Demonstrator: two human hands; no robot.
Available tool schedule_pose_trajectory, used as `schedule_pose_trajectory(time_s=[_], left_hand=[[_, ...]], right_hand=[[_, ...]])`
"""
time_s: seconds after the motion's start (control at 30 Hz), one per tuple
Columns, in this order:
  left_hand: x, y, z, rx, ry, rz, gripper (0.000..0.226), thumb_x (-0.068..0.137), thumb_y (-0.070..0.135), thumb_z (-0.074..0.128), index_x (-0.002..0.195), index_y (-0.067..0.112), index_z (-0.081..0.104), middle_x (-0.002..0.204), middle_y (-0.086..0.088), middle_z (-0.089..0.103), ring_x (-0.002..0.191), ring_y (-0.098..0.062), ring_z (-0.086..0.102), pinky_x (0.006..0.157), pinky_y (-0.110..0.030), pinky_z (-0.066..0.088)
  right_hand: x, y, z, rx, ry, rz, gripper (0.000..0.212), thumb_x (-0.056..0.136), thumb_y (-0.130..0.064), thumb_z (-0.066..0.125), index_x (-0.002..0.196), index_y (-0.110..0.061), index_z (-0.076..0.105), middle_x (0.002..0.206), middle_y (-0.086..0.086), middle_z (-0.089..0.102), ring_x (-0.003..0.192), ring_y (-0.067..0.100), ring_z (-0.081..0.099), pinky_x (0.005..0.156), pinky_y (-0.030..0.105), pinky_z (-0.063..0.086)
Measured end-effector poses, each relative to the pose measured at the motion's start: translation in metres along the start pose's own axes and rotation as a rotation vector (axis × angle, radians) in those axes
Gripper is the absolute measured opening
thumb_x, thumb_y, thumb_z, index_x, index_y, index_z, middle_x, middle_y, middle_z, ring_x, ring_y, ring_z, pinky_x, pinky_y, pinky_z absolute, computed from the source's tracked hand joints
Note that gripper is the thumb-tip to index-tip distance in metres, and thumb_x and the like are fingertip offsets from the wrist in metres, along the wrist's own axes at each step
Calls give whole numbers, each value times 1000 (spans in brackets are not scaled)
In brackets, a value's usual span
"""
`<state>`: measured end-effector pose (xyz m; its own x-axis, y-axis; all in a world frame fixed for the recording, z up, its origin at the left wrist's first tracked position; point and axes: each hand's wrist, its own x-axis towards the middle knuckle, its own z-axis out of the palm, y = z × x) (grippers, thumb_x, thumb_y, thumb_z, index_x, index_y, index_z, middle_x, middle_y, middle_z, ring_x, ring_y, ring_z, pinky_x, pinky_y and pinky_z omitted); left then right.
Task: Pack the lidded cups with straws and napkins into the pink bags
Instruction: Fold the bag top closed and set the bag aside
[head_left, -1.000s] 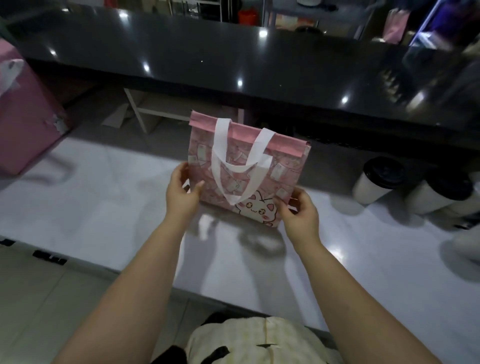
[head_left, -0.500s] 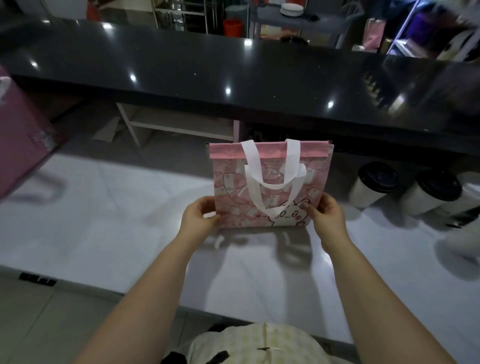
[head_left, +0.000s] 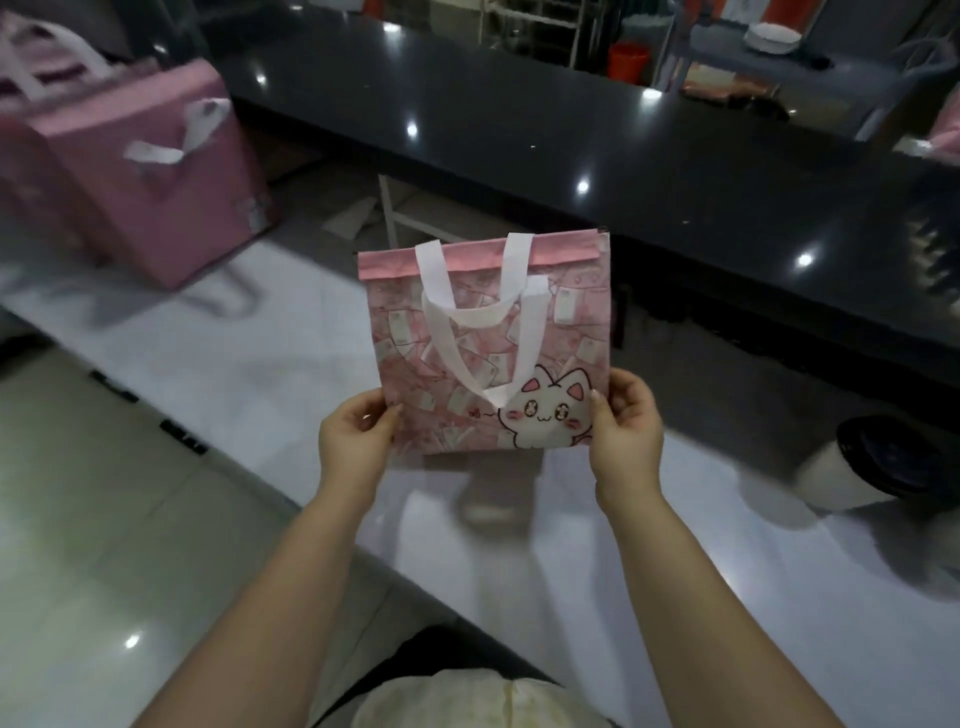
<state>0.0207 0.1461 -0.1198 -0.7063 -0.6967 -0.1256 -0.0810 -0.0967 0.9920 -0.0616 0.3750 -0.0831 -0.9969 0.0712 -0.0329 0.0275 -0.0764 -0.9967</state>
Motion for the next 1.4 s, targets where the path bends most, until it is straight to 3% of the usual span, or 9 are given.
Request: schedule_pose_trajectory(time_s=[0.2,0.33,0.5,0.7,1.0,1.13,1.2,1.33,1.4], left_hand=[[-34,15,-98,-118,357,-1,19,85,1,70,92,18,73,87,0,75,73,-10,71,65,-24,58],[-64,23,-167,-126,598,26,17,83,3,73,93,16,74,89,2,75,77,-8,71,69,-23,58],[-86,33,-251,-119,743,24,21,88,2,69,108,4,72,98,-9,74,85,-19,72,75,-33,60],[-75,75,-367,-175,888,106,18,88,-1,67,92,16,73,93,-5,75,76,-13,72,68,-30,58],[23,225,-575,-25,857,324,14,90,-1,64,101,6,70,83,-1,71,68,-11,69,57,-24,57],[87,257,-639,-6,824,316,16,89,3,66,87,18,71,87,-3,72,85,-22,70,82,-40,59],[119,271,-663,-10,800,312,19,88,4,68,82,21,71,91,-7,73,90,-24,70,84,-41,58],[184,308,-699,-30,702,329,16,89,6,68,83,21,70,89,-4,73,80,-17,70,67,-29,58],[218,326,-714,-63,679,322,15,90,4,66,86,19,69,90,-2,72,83,-18,69,69,-30,59]], right_hand=[[-28,4,82,98,-308,97,21,96,-6,57,96,-25,65,96,-5,74,91,11,70,81,37,58],[-59,9,142,89,-551,147,22,96,-4,54,101,-22,66,103,1,73,98,18,69,82,44,56],[-107,11,224,102,-768,162,25,96,-3,54,101,-24,67,104,1,73,100,19,69,77,30,57],[-172,-15,358,189,-945,106,21,95,-5,57,103,-22,67,104,1,73,101,17,69,78,26,56],[-241,-128,599,303,-1027,-47,22,93,-1,58,108,-13,66,102,4,74,97,25,71,86,47,57],[-258,-150,672,342,-966,-48,22,92,-3,63,113,-8,66,105,9,73,100,27,69,82,39,59],[-258,-157,703,355,-931,-62,23,91,-2,63,113,-5,66,105,11,72,100,30,69,80,37,59],[-245,-180,767,372,-896,-130,18,91,-5,64,108,-7,68,105,13,72,100,32,69,87,49,56],[-234,-191,800,381,-875,-178,14,91,-8,65,100,-17,71,99,6,75,97,30,70,84,47,58]])
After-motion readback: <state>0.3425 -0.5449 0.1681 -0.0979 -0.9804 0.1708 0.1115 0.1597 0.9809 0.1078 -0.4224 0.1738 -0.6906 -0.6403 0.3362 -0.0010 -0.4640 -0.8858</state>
